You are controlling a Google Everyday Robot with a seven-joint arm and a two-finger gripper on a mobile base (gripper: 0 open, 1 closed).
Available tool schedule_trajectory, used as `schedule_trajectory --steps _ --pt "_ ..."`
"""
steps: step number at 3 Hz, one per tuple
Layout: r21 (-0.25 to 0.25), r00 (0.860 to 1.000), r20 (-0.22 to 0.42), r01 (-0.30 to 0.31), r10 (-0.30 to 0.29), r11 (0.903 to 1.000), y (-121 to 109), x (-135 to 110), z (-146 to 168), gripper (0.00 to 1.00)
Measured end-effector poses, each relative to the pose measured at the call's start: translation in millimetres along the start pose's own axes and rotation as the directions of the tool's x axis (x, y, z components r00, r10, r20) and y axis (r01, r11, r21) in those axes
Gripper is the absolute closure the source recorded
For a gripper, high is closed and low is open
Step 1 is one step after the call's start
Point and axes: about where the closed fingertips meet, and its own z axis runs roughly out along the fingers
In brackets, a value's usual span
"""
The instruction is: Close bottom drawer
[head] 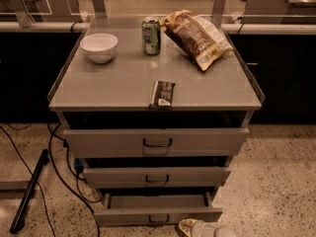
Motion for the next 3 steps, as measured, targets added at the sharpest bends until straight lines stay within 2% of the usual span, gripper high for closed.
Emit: schedule_trajectory --steps 1,3 --pt "0.034 0.999 0.011 0.037 -0.038 0.9987 -20 -6 16 1.0" --pt "0.075 0.994 0.005 0.108 -0.108 0.9914 -47 -25 29 1.0"
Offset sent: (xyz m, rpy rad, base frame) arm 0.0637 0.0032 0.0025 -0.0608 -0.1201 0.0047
